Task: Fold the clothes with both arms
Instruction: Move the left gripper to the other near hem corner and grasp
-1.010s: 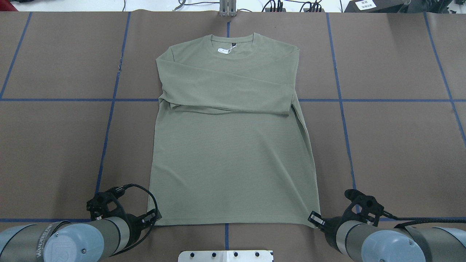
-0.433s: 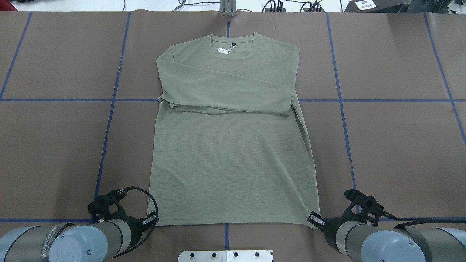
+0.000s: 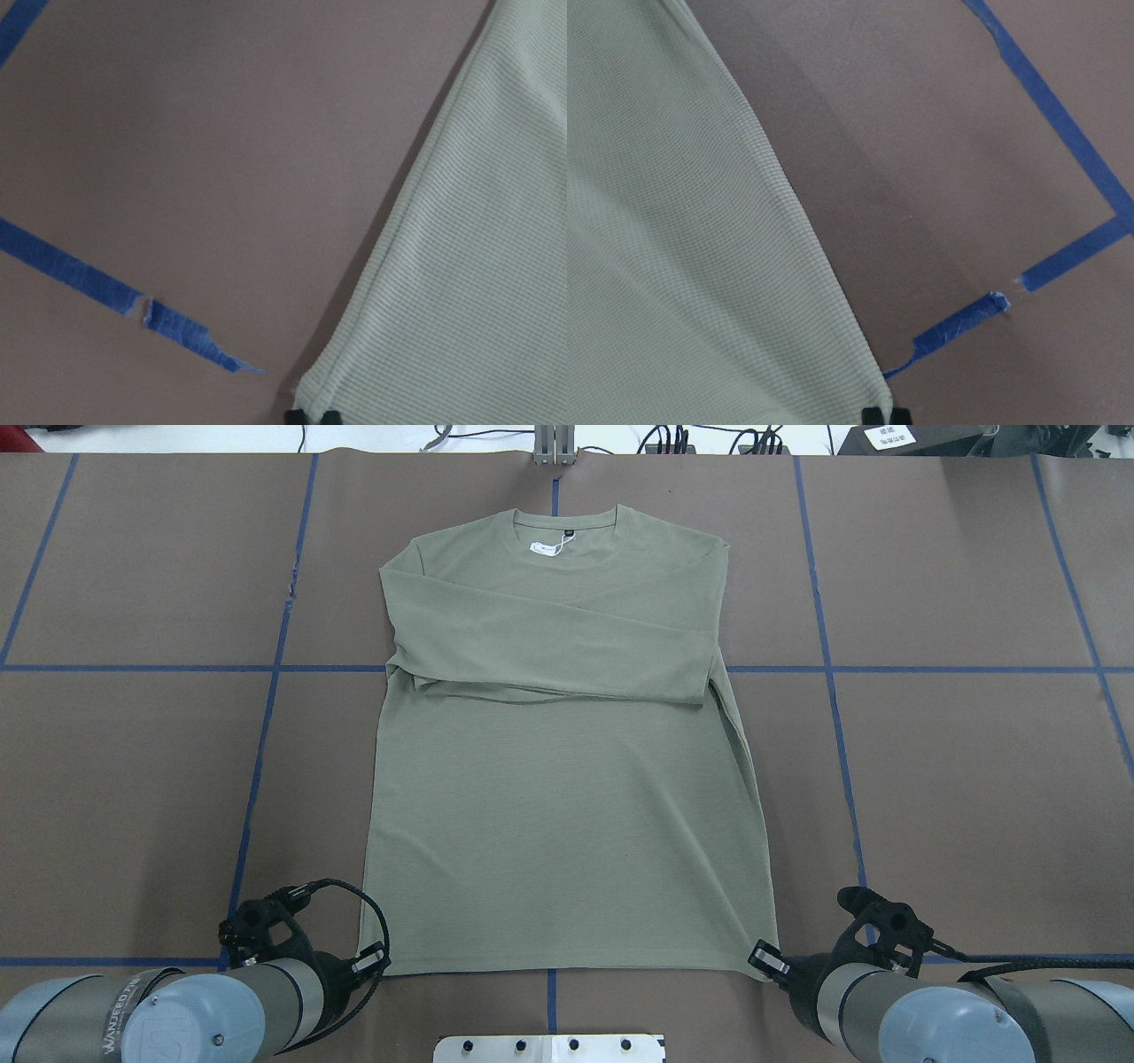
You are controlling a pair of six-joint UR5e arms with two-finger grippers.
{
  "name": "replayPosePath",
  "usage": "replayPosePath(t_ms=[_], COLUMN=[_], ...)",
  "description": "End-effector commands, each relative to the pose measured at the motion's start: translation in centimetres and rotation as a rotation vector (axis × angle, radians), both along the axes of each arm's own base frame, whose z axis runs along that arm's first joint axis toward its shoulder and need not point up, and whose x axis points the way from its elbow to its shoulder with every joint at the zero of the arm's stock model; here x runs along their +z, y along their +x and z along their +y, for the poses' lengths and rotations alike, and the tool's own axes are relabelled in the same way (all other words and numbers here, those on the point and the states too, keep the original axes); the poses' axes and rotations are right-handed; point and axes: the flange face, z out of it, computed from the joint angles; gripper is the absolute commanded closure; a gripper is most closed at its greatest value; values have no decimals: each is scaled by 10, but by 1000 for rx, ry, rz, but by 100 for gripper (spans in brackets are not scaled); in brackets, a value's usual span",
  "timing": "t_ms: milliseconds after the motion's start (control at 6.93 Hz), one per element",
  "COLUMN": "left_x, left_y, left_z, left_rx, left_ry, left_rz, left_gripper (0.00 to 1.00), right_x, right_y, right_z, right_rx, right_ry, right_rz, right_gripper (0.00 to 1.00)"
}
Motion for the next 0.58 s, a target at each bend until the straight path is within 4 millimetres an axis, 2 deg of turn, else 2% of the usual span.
replayPosePath(t_ms=[0,144,289,433], left_x=[-22,-35,-54,-73], left_y=[-22,-40,-54,-67], left_z=[-2,4,24,42], left_rx=[-7,-1,53,85], left_ry=[3,-4,-73,-101], left_rz=[48,54,70,81], left_gripper=[100,100,100,100], right_x=[-12,-23,-34,-51], right_y=[3,5,5,13], right_z=[5,20,42,56], right_rx=[-10,-45,-85,-114], right_ry=[0,0,-14,-23], right_rz=[-28,-51,-76,-115], right_gripper=[100,100,100,100])
